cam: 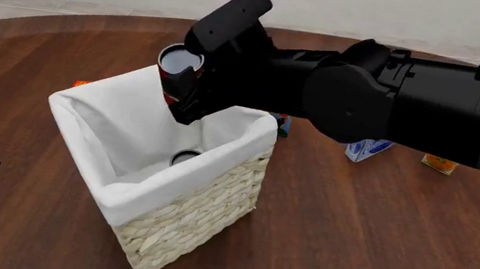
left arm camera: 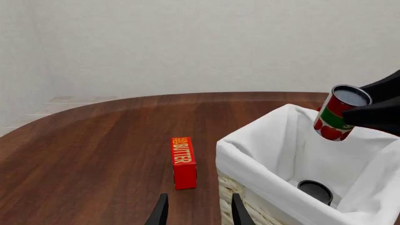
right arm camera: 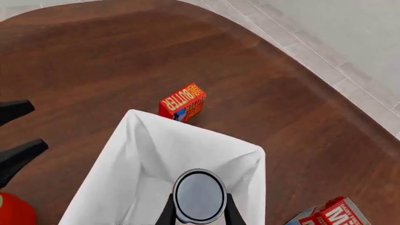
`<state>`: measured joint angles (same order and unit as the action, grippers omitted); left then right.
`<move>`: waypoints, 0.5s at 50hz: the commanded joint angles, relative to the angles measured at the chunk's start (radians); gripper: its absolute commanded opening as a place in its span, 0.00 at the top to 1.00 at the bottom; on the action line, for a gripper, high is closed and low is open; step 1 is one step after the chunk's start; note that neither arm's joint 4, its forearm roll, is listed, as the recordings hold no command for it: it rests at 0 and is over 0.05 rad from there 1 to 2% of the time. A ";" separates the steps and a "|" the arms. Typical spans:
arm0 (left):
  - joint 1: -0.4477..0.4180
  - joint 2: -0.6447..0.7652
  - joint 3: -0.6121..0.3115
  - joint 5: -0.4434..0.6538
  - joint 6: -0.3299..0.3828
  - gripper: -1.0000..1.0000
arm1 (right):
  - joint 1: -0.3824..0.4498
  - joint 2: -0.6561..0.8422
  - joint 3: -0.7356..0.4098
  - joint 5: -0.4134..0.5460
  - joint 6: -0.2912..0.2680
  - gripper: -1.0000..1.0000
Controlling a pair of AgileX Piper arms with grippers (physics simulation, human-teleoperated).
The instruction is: Pick up the alphabet soup and the tomato sauce, and put them in the basket.
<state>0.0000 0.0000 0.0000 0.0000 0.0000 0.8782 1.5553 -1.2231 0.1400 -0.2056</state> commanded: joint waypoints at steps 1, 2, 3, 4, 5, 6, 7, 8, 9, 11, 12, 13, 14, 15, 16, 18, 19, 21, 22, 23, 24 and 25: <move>0.000 0.000 0.000 0.000 0.000 0.00 | 0.009 0.016 -0.025 0.021 0.013 1.00; 0.000 0.000 0.000 0.000 0.000 0.00 | 0.009 0.018 -0.027 0.023 0.012 1.00; 0.000 0.000 0.000 0.000 0.000 0.00 | 0.011 0.020 -0.031 0.027 0.011 1.00; 0.000 0.000 0.000 0.000 0.000 0.00 | 0.013 0.022 -0.032 0.028 0.010 1.00; 0.000 0.000 0.000 0.000 0.000 0.00 | 0.013 0.025 -0.035 0.031 0.010 1.00; 0.000 0.000 0.000 0.000 0.000 0.00 | 0.014 0.026 -0.037 0.032 0.009 1.00; 0.000 0.000 0.000 0.000 0.000 0.00 | 0.016 0.029 -0.039 0.033 0.008 1.00; 0.000 0.000 0.000 0.000 0.000 0.00 | 0.016 0.031 -0.040 0.034 0.008 1.00; 0.000 0.000 0.000 0.000 0.000 0.00 | 0.016 0.031 -0.040 0.034 0.008 1.00; 0.000 0.000 0.000 0.000 0.000 0.00 | 0.018 0.035 -0.042 0.037 0.008 1.00; 0.000 0.000 0.000 0.000 0.000 0.00 | 0.020 0.035 -0.043 0.038 0.007 1.00; 0.000 0.000 0.000 0.000 0.000 0.00 | 0.022 0.037 -0.044 0.039 0.007 1.00; 0.000 0.000 0.000 0.000 0.000 0.00 | 0.023 0.037 -0.043 0.040 0.007 1.00; 0.000 0.000 0.000 0.000 0.000 0.00 | 0.023 0.039 -0.044 0.040 0.006 1.00; 0.000 0.000 0.000 0.000 0.000 0.00 | 0.023 0.040 -0.044 0.041 0.006 1.00; 0.000 0.000 0.000 0.000 0.000 0.00 | 0.026 0.043 -0.046 0.045 0.005 1.00; 0.000 0.000 0.000 0.000 0.000 0.00 | 0.027 0.045 -0.048 0.046 0.005 1.00; 0.000 0.000 0.000 0.000 0.000 0.00 | 0.027 0.046 -0.049 0.047 0.005 1.00; 0.000 0.000 0.000 0.000 0.000 0.00 | 0.033 0.050 -0.049 0.049 0.004 1.00; 0.000 0.000 0.000 0.000 0.000 0.00 | 0.033 0.051 -0.049 0.049 0.004 1.00; 0.000 0.000 0.000 0.000 0.000 0.00 | 0.033 0.054 -0.050 0.050 0.004 1.00; 0.000 0.000 0.000 0.000 0.000 0.00 | 0.033 0.054 -0.050 0.050 0.004 1.00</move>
<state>0.0000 0.0000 0.0000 0.0000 0.0000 0.9022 1.5976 -1.2621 0.1811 -0.2172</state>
